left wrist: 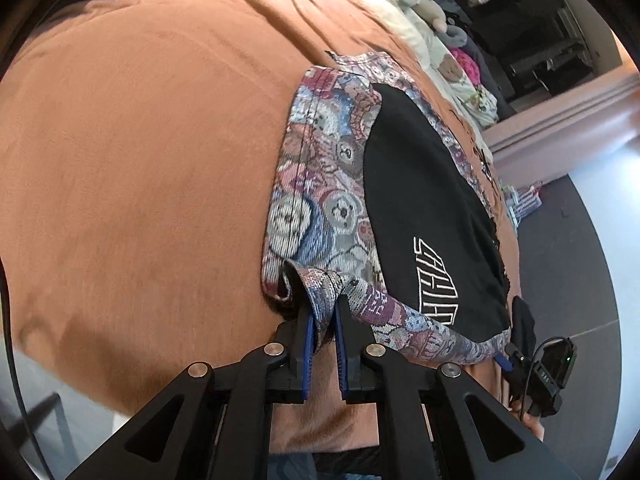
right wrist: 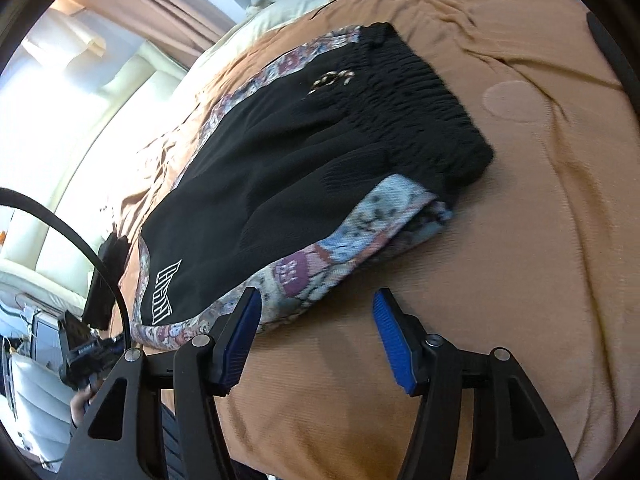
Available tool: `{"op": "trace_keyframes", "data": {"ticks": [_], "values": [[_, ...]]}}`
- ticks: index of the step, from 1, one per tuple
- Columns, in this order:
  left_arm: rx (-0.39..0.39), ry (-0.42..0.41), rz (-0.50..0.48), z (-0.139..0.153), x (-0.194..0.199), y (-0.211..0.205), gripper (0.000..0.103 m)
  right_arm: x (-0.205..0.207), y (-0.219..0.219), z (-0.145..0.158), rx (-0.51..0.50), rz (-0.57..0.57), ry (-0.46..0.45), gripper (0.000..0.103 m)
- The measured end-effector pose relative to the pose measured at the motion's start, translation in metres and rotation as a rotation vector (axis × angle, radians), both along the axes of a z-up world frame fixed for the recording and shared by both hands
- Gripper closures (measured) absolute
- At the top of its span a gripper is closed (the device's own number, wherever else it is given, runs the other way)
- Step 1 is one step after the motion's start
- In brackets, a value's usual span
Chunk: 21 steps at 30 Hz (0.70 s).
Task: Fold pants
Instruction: 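Grasp the shorts hem with the left tool while the right tool grasps the hem beside it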
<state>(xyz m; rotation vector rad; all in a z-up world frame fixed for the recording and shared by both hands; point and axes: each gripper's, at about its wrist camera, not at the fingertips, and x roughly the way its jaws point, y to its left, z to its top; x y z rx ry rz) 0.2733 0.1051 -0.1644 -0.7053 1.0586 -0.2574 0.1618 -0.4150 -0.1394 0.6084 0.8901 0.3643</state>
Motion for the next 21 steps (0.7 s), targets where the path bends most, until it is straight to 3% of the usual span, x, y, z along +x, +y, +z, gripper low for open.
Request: {"op": "trace_keyframes", "data": {"ticks": [3, 10, 15, 21], "values": [[-0.021, 0.004, 0.017, -0.003, -0.010, -0.003, 0.083, -0.001, -0.006, -0.003, 0.030, -0.008, 0.004, 0.042], [-0.034, -0.015, 0.051, -0.004, -0.019, -0.002, 0.082, 0.002, -0.015, -0.002, 0.034, -0.058, 0.004, 0.042], [-0.015, -0.014, 0.039, 0.008, -0.024, -0.002, 0.095, -0.003, -0.029, -0.008, 0.085, -0.102, 0.014, 0.042], [-0.066, -0.007, 0.023, 0.021, -0.047, 0.006, 0.097, -0.007, -0.031, -0.007, 0.084, -0.091, 0.009, 0.042]]}}
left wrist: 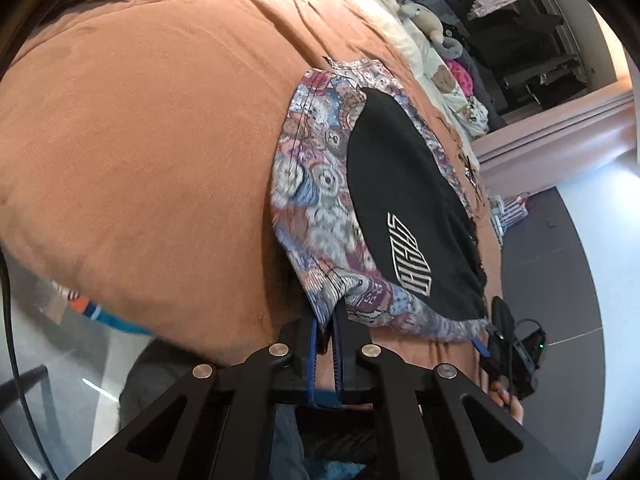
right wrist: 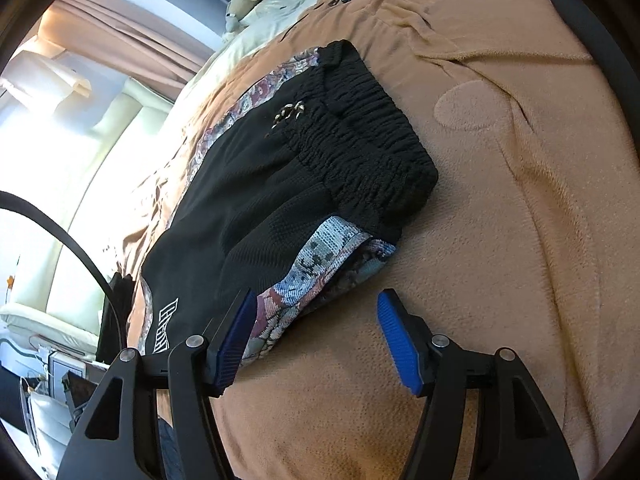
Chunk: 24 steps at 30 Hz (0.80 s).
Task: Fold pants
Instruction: 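Grasp the shorts hem with the left tool while the right tool grasps the hem beside it, then lift the hem with both tools and fold it over toward the waistband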
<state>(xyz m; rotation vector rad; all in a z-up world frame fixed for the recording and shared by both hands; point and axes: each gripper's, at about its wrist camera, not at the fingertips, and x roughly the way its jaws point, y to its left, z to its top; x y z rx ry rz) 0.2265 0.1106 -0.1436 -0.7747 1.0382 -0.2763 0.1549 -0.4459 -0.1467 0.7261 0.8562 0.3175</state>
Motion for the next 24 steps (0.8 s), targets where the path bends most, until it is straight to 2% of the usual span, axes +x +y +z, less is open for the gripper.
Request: {"op": "trace_keyframes", "data": {"ticks": [7, 13, 14, 15, 16, 17, 18, 24], "values": [[-0.040, 0.063, 0.028, -0.002, -0.021, 0.013, 0.099, 0.002, 0.003, 0.001, 0.006, 0.022, -0.009, 0.042], [-0.086, 0.063, 0.074, -0.008, -0.029, 0.021, 0.097, 0.005, 0.001, -0.001, 0.020, 0.031, -0.010, 0.042], [-0.111, 0.062, 0.080, -0.011, -0.031, 0.022, 0.088, 0.005, 0.000, -0.001, 0.023, 0.032, -0.010, 0.042], [-0.123, 0.060, 0.086, -0.012, -0.031, 0.022, 0.071, 0.005, 0.000, -0.002, 0.026, 0.034, -0.010, 0.042], [-0.133, 0.056, 0.095, -0.013, -0.032, 0.022, 0.060, 0.005, 0.000, -0.002, 0.028, 0.036, -0.011, 0.042], [-0.133, 0.053, 0.107, -0.014, -0.033, 0.022, 0.041, 0.005, -0.001, -0.002, 0.029, 0.038, -0.011, 0.042], [-0.133, 0.047, 0.122, -0.015, -0.035, 0.023, 0.033, 0.005, -0.001, -0.003, 0.030, 0.040, -0.011, 0.042], [-0.193, 0.016, 0.124, -0.021, -0.036, 0.020, 0.032, 0.003, -0.002, -0.006, 0.042, 0.041, -0.017, 0.042]]}}
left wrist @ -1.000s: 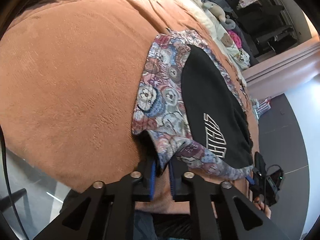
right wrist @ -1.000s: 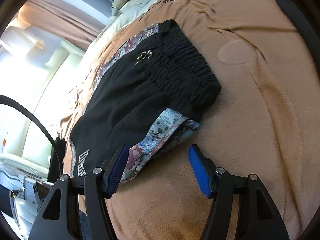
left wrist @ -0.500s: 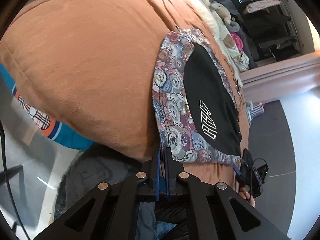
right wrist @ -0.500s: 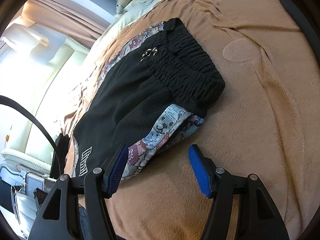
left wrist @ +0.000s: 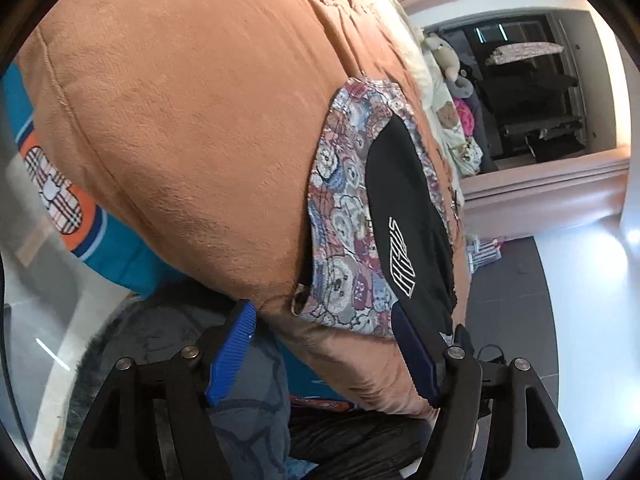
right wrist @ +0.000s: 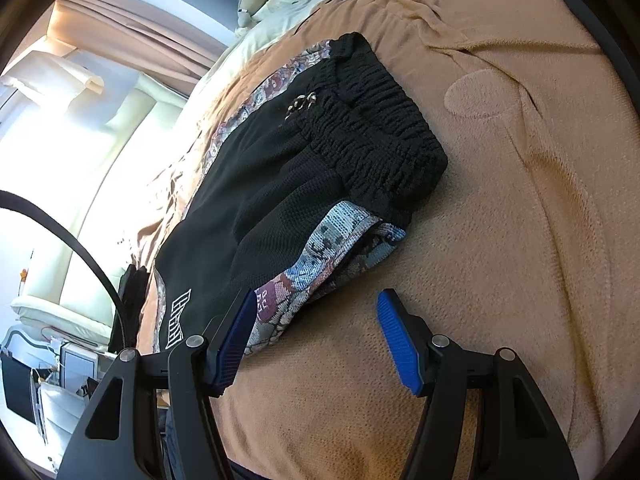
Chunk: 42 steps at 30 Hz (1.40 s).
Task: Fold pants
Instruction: 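Lift the hem with both tools and fold it over toward the waistband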
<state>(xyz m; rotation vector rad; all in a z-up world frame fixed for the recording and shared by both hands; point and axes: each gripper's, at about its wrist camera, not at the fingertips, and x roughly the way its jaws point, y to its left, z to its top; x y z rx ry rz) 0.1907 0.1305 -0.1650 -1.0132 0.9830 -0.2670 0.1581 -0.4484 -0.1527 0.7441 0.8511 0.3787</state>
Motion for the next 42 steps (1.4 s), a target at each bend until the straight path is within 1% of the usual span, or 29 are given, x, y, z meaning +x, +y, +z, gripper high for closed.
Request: {"op": "trace_keyframes", "data": {"ticks": [2, 6, 10, 12, 15, 20, 23, 25, 28, 30, 31, 33, 34, 35, 36, 37, 38, 40, 42], "values": [[0.000, -0.024, -0.008, 0.003, 0.002, -0.003, 0.032, -0.001, 0.000, -0.001, 0.001, 0.002, -0.003, 0.042], [0.060, -0.056, -0.020, 0.003, 0.011, -0.006, 0.032, 0.001, 0.001, -0.002, 0.003, 0.004, -0.009, 0.042], [0.017, -0.093, -0.007, -0.001, 0.016, -0.004, 0.032, 0.005, 0.001, -0.003, 0.012, 0.002, -0.011, 0.042], [-0.009, -0.097, 0.000, -0.003, 0.016, -0.004, 0.032, 0.008, -0.001, -0.005, 0.025, -0.005, -0.007, 0.042], [-0.125, -0.100, -0.002, -0.012, 0.014, -0.006, 0.032, 0.012, -0.004, -0.007, 0.049, -0.018, -0.010, 0.042], [-0.166, -0.117, 0.020, -0.016, 0.007, -0.008, 0.032, 0.022, -0.008, -0.013, 0.093, -0.040, -0.013, 0.042], [-0.183, -0.128, 0.043, -0.017, 0.005, -0.010, 0.032, 0.027, -0.008, -0.016, 0.096, -0.038, -0.015, 0.042], [-0.167, -0.134, 0.068, -0.016, 0.002, -0.013, 0.035, 0.031, -0.005, -0.017, 0.088, -0.033, -0.022, 0.042], [-0.165, -0.140, 0.125, -0.017, -0.003, -0.014, 0.041, 0.033, -0.002, -0.017, 0.081, -0.034, -0.026, 0.042], [-0.145, -0.139, 0.143, -0.018, -0.004, -0.016, 0.051, 0.032, 0.000, -0.017, 0.083, -0.033, -0.031, 0.043], [-0.135, -0.134, 0.153, -0.020, -0.004, -0.017, 0.054, 0.032, 0.001, -0.017, 0.084, -0.030, -0.034, 0.052], [-0.115, -0.122, 0.165, -0.022, -0.004, -0.019, 0.066, 0.032, 0.002, -0.020, 0.074, -0.030, -0.023, 0.064], [-0.096, -0.105, 0.172, -0.023, -0.003, -0.018, 0.071, 0.032, 0.002, -0.021, 0.077, -0.031, -0.022, 0.069], [-0.087, -0.093, 0.175, -0.024, -0.002, -0.017, 0.081, 0.031, 0.002, -0.022, 0.078, -0.036, -0.024, 0.073], [-0.076, -0.078, 0.180, -0.025, -0.001, -0.016, 0.090, 0.031, 0.001, -0.022, 0.081, -0.034, -0.021, 0.084], [-0.071, -0.069, 0.188, -0.026, -0.001, -0.013, 0.093, 0.031, 0.001, -0.022, 0.084, -0.030, -0.018, 0.089], [-0.068, -0.067, 0.195, -0.025, -0.001, -0.012, 0.096, 0.030, 0.001, -0.021, 0.080, -0.030, -0.018, 0.090], [-0.043, -0.078, 0.198, -0.019, -0.003, -0.013, 0.097, 0.026, 0.001, -0.014, 0.058, -0.032, -0.037, 0.094], [-0.020, -0.099, 0.192, -0.009, -0.003, -0.016, 0.098, 0.023, 0.002, -0.005, 0.046, -0.033, -0.063, 0.095]]}}
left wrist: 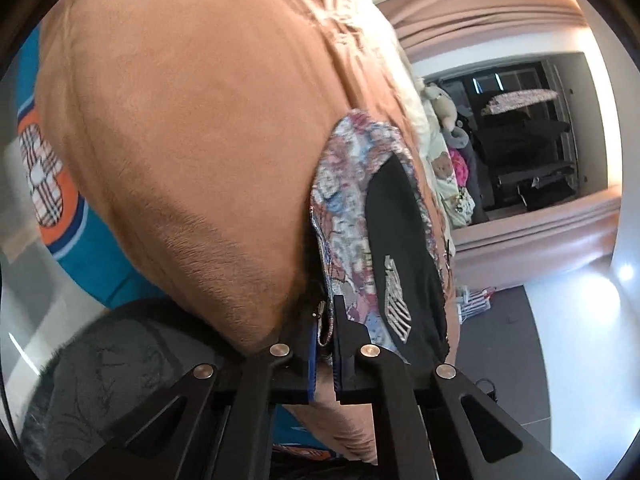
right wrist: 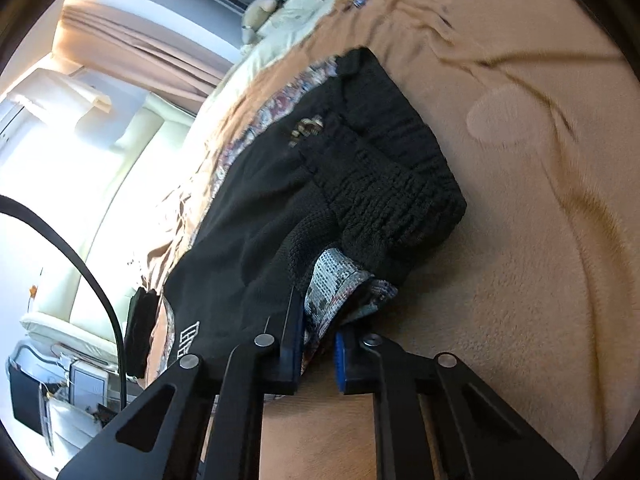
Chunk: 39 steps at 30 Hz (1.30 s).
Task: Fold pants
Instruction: 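Lift the hem with both tools and fold it over toward the waistband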
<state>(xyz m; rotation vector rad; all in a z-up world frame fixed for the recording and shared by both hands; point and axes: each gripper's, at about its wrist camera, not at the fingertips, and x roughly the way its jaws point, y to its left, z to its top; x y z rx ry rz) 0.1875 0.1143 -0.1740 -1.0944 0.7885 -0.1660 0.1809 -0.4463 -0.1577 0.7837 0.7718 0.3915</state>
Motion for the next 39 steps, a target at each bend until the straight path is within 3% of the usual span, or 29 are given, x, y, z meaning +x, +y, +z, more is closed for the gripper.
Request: {"op": "trace_keyframes", "data": {"ticks": [13, 27, 39], "values": [[0.015, -0.163, -0.020, 0.076, 0.018, -0.003, 0.098, -0.004, -0.008, 0.032, -0.009, 0.010, -0.065, 0.096], [0.024, -0.222, -0.020, 0.125, 0.061, 0.001, 0.098, 0.007, -0.007, 0.061, -0.043, 0.032, -0.115, 0.096], [0.073, -0.294, -0.071, 0.174, 0.145, -0.015, 0.098, 0.047, -0.011, 0.082, -0.033, 0.011, -0.142, 0.096]]}}
